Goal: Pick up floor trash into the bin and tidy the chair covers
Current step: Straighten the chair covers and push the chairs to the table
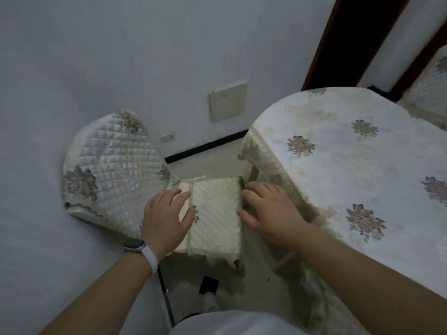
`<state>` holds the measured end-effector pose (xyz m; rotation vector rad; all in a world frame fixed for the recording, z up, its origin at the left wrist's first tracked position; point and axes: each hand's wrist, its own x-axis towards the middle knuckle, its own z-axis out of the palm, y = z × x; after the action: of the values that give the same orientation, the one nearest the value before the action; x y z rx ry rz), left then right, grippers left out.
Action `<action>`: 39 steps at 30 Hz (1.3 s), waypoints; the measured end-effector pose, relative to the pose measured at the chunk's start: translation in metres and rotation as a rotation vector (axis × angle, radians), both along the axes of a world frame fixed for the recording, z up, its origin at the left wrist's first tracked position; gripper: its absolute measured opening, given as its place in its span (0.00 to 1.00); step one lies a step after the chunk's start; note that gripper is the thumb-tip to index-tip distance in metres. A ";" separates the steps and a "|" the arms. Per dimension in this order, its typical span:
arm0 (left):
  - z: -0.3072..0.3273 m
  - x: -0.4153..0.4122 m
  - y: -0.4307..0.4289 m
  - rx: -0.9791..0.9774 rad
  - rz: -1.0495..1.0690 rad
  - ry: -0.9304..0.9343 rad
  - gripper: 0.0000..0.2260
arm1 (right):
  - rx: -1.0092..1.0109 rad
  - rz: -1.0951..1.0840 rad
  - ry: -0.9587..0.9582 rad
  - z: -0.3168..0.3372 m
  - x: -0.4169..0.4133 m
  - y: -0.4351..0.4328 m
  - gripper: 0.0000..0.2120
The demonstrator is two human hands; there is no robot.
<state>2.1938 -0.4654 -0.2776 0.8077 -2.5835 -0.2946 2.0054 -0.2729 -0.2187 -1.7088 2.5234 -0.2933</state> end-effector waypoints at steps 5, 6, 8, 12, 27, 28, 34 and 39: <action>0.004 0.004 -0.048 0.026 0.146 0.025 0.20 | -0.026 0.088 -0.027 -0.006 0.008 -0.073 0.23; 0.006 0.003 -0.055 0.034 0.168 0.033 0.20 | -0.028 0.107 -0.026 -0.008 0.009 -0.086 0.23; 0.007 0.005 -0.067 0.039 0.204 0.035 0.19 | -0.056 0.149 -0.022 -0.015 0.009 -0.109 0.22; 0.007 0.015 -0.087 0.039 0.268 0.004 0.19 | -0.083 0.213 -0.051 -0.031 0.001 -0.149 0.21; 0.008 0.054 -0.196 0.085 0.699 -0.105 0.22 | -0.103 0.613 -0.140 -0.059 -0.009 -0.342 0.23; 0.007 0.056 -0.201 0.088 0.729 -0.109 0.22 | -0.091 0.644 -0.134 -0.061 -0.008 -0.355 0.23; -0.009 0.056 -0.230 0.172 0.816 -0.092 0.25 | -0.051 0.769 -0.105 -0.074 0.009 -0.431 0.24; -0.031 0.056 -0.254 0.196 0.838 0.009 0.26 | -0.160 0.822 -0.073 -0.078 0.031 -0.490 0.25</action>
<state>2.2496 -0.7190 -0.3084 1.8369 -1.9892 -0.2819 2.0359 -0.7630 -0.2965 -2.5336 1.5756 -0.4690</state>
